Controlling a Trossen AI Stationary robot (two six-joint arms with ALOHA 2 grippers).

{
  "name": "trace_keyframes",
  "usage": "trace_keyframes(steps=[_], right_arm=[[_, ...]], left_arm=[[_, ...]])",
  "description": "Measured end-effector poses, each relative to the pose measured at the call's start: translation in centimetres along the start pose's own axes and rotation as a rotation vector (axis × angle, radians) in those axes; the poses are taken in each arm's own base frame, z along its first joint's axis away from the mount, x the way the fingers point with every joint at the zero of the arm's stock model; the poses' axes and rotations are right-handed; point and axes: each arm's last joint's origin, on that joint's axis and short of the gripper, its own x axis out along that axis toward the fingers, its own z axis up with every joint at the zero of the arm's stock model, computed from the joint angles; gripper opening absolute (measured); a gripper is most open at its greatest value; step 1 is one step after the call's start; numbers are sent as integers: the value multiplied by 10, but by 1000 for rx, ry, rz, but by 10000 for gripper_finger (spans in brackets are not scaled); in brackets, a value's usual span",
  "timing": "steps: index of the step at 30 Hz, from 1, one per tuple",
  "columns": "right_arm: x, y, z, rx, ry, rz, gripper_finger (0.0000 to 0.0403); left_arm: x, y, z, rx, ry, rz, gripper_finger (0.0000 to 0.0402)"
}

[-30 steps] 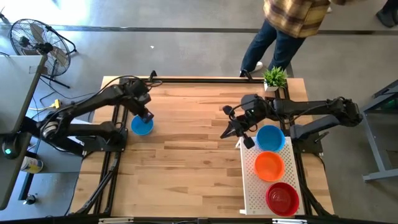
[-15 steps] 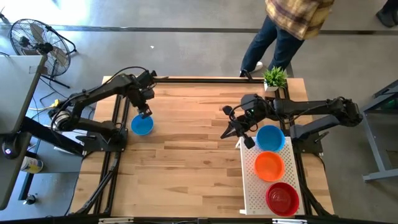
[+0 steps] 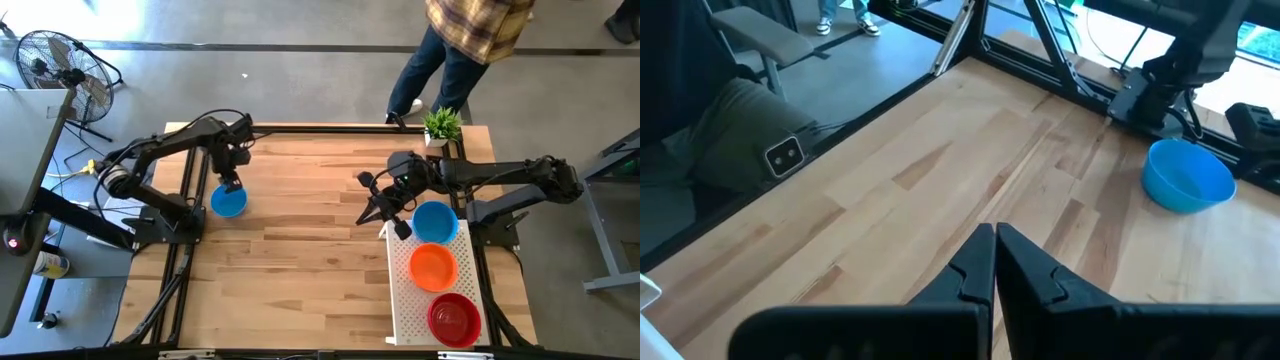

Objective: Pick & Place Mini bowls
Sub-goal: Stack the blue bowl on top of the other blue bowl on the shelf

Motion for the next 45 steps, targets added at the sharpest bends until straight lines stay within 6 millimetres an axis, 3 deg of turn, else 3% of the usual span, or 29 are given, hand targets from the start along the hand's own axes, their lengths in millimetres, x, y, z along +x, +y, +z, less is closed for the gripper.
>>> trace_keyframes(steps=[13,16,23,31,35,40,45], right_arm=[[0,0,0,-12,-1,4,1],[0,0,0,-22,-2,5,1],[0,0,0,-22,-2,5,1],[-12,6,3,39,8,-18,2],[-31,11,8,102,39,-180,1],[-53,1,3,384,71,-501,2],[-62,-17,-16,700,97,-605,5]], left_arm=[[30,-2,8,23,54,-37,138],[37,-3,3,22,76,-50,112],[38,-4,5,17,39,-87,9],[4,2,36,-170,-193,-151,4],[-27,6,51,-254,-308,-184,3],[-59,5,78,-295,-403,-206,2],[-81,-2,111,-242,-467,-244,1]])
